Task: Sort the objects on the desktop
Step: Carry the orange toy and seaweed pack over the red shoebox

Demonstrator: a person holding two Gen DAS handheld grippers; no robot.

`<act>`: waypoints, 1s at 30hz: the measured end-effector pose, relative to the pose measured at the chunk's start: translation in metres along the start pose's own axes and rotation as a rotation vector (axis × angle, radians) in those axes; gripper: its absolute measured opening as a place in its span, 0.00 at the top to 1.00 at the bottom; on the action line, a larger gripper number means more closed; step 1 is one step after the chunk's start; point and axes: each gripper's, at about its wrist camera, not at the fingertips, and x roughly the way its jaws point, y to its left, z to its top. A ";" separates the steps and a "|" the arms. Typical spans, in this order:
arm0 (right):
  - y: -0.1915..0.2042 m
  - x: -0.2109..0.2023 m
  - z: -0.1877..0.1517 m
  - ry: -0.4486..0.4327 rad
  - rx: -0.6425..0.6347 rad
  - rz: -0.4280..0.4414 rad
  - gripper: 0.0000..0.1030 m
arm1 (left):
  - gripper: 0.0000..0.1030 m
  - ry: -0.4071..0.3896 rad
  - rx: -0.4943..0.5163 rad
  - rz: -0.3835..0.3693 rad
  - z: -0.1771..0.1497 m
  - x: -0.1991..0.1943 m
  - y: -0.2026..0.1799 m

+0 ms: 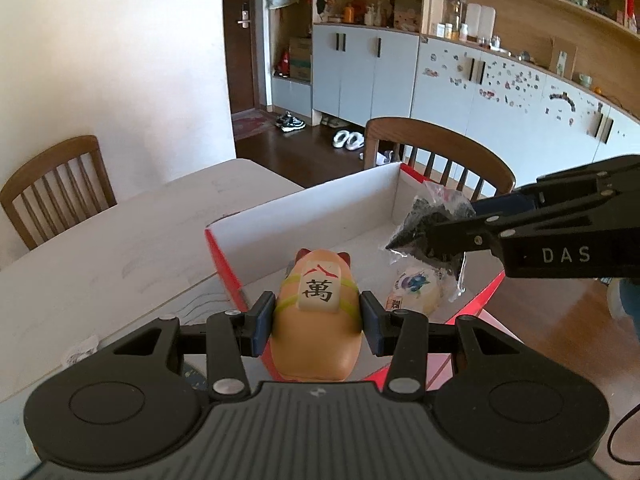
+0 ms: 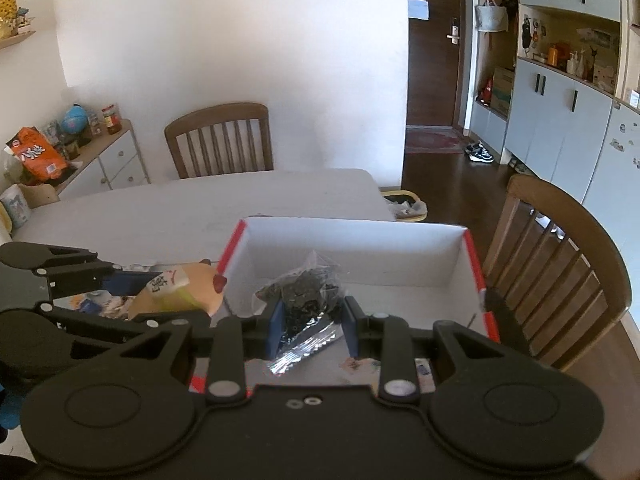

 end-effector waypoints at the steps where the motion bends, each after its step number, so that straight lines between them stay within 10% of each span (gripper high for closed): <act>1: -0.003 0.002 0.000 0.001 -0.001 -0.001 0.71 | 0.57 0.004 0.006 0.002 0.002 0.004 -0.002; 30: -0.073 0.089 0.007 0.169 0.022 -0.060 0.71 | 0.57 0.293 0.154 -0.097 0.032 0.123 -0.035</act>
